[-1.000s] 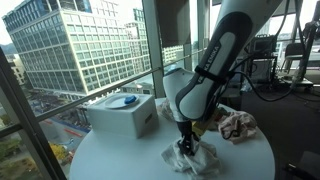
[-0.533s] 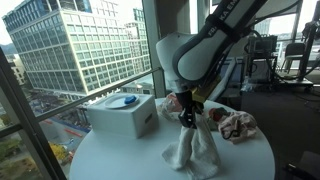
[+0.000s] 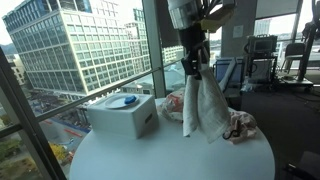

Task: Lift the white towel twice

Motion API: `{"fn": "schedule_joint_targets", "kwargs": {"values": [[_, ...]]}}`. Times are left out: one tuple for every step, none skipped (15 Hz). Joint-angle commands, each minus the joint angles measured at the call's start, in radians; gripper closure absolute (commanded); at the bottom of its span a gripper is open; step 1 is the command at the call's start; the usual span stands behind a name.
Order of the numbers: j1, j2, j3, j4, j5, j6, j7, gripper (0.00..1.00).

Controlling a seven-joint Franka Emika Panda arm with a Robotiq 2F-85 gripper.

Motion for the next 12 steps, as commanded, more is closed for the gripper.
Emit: {"fn": "schedule_joint_targets", "kwargs": {"values": [[-0.025,-0.125,0.049,0.092,-0.017,-0.12,-0.053,0.74],[-0.026,-0.153,0.058,0.121,-0.017,-0.149,-0.066,0.74],[-0.027,-0.18,0.067,0.152,-0.022,-0.178,-0.081,0.74],[-0.026,-0.202,0.075,0.187,-0.025,-0.213,-0.102,0.74],[-0.027,-0.213,0.08,0.214,-0.028,-0.232,-0.117,0.74],[-0.026,-0.22,0.08,0.235,-0.024,-0.241,-0.139,0.74],[-0.025,-0.221,0.081,0.252,-0.021,-0.243,-0.154,0.74],[-0.024,-0.219,0.077,0.255,-0.014,-0.234,-0.17,0.74],[-0.021,-0.216,0.073,0.251,-0.007,-0.219,-0.188,0.74],[-0.012,-0.209,0.065,0.234,0.006,-0.195,-0.219,0.74],[-0.01,-0.204,0.062,0.218,0.008,-0.166,-0.233,0.74],[-0.006,-0.188,0.058,0.187,0.018,-0.12,-0.246,0.74]]}}
